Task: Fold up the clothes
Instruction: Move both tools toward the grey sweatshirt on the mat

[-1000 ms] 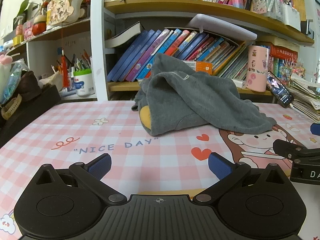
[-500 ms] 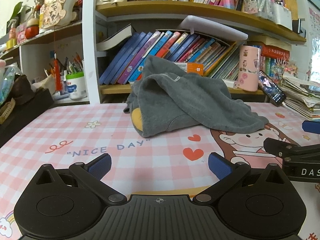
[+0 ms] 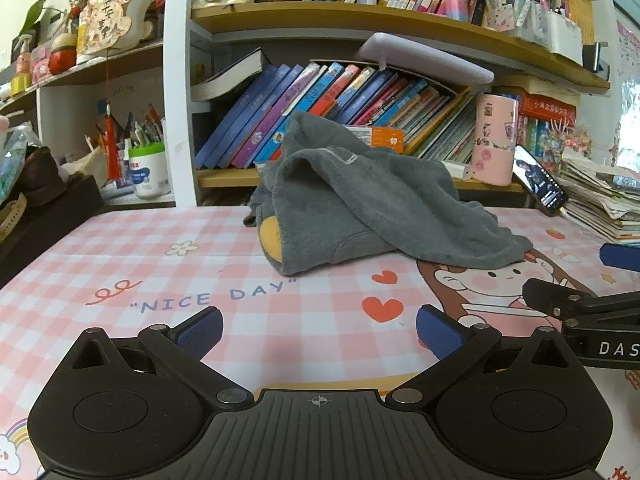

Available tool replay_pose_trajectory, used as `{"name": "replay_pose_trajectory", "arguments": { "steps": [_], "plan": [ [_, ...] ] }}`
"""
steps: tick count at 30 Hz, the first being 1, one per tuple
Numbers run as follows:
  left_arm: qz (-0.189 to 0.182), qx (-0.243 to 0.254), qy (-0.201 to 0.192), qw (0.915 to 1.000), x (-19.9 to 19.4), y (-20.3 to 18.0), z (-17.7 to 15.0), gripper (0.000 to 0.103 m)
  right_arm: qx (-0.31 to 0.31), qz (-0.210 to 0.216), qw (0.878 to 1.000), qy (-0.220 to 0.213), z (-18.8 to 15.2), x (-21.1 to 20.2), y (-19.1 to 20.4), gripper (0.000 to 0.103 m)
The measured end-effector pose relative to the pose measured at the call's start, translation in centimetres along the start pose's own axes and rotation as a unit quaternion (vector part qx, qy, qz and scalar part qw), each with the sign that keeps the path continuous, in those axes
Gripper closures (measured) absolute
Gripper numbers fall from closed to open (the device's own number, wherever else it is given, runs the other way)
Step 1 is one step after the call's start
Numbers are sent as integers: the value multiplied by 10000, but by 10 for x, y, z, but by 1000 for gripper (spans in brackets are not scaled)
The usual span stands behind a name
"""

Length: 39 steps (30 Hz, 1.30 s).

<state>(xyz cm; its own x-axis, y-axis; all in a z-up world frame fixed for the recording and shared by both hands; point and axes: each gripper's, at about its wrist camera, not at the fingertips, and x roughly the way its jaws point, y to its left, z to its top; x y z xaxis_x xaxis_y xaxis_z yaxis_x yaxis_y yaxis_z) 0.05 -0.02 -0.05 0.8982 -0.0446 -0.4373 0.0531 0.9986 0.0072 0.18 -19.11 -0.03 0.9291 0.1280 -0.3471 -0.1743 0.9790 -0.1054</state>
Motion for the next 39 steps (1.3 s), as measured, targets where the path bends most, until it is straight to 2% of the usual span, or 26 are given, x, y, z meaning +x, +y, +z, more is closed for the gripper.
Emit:
{"name": "replay_pose_trajectory", "arguments": {
  "steps": [10,19,21,25,31,35,39],
  "plan": [
    [15,41,-11,10000,-1,-2,0,0,-246,-124,9994,-201,0,-6,8,0],
    [50,-112,42,9999,1,2,1,0,-385,-289,9984,-312,-1,-10,13,0],
    [121,-86,-14,9999,-1,1,1,0,-463,-324,9978,-349,-2,-13,16,0],
    [223,3,-119,9997,-4,-1,1,0,-575,-74,9982,-147,-3,-14,19,0],
    [120,20,-489,9987,-17,0,-1,0,-685,99,9956,-637,-7,-32,23,0],
    [-130,-44,-802,9967,-26,3,-2,0,-495,156,9962,-695,-6,-34,17,0],
    [-4,-80,-756,9971,-25,4,-1,0,-447,61,9967,-681,-5,-33,16,0]
  ]
}}
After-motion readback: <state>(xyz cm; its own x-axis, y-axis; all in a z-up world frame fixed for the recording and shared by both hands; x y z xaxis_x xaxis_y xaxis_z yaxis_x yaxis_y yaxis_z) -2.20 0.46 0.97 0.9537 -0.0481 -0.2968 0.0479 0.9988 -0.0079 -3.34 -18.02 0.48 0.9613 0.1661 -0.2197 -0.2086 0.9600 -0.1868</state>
